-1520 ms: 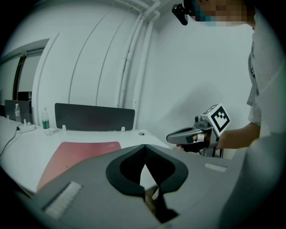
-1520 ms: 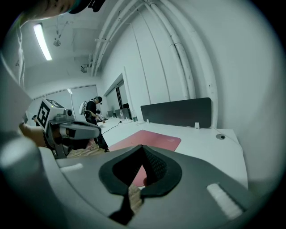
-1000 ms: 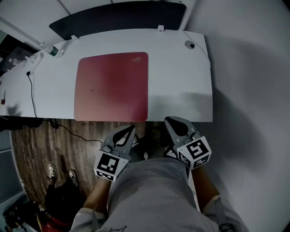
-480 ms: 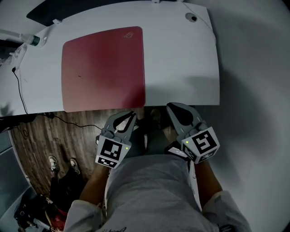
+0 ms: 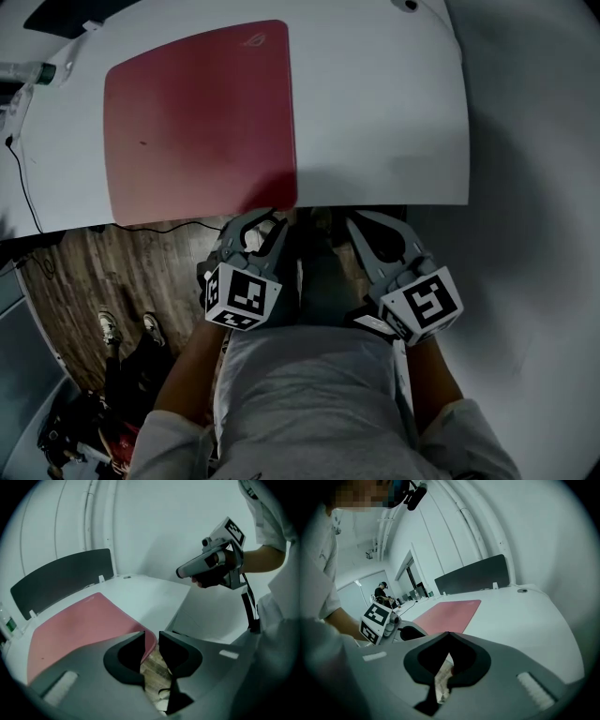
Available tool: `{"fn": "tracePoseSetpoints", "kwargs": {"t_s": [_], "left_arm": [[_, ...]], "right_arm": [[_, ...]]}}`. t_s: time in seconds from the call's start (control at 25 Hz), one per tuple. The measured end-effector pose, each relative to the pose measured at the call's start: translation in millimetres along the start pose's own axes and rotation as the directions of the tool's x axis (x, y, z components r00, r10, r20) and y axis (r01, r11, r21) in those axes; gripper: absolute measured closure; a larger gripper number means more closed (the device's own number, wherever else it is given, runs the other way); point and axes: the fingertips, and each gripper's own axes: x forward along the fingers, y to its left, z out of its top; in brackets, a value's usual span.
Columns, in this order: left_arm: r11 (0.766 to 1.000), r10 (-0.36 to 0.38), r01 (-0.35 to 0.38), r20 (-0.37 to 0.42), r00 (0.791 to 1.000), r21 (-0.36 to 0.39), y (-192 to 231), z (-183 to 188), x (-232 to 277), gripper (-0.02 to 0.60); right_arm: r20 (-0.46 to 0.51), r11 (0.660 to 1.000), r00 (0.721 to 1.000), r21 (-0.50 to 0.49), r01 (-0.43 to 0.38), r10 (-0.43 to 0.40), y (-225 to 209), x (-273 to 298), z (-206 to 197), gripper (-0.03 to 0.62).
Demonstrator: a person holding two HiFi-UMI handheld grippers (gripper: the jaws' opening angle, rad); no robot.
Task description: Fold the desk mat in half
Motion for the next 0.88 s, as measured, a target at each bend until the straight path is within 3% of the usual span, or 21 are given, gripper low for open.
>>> {"fn": "tracePoseSetpoints", "kwargs": {"t_s": [0.32, 0.56, 0.76, 0.88], "left_arm": [[0.984, 0.045, -0.028, -0.090, 0.995, 0.174, -3.9, -23.1, 32.5, 0.397], [0.937, 0.132, -0.093, -0.095, 0.987, 0.338, -4.0, -28.8, 44.3, 0.393], [0.908, 0.168, -0.110, -0.110, 0.980, 0.405, -2.1, -27.2, 47.9, 0.397], [0.912, 0.166, -0.111, -0.107, 0.980, 0.395, 1.9, -27.3, 48.7, 0.414]], "right_arm": [[-0.006, 0.999, 1.000, 0.033, -0.008, 0.008, -4.9, 3.9, -12.7, 0.588], [-0.027, 0.999, 1.000, 0.035, -0.002, 0.003, -8.6, 4.1, -23.3, 0.588], [-0.021, 0.999, 1.000, 0.048, 0.004, -0.003, -12.1, 4.8, -25.3, 0.588], [-0.028, 0.999, 1.000, 0.052, 0.002, -0.001, -13.1, 7.9, -27.4, 0.588]]}}
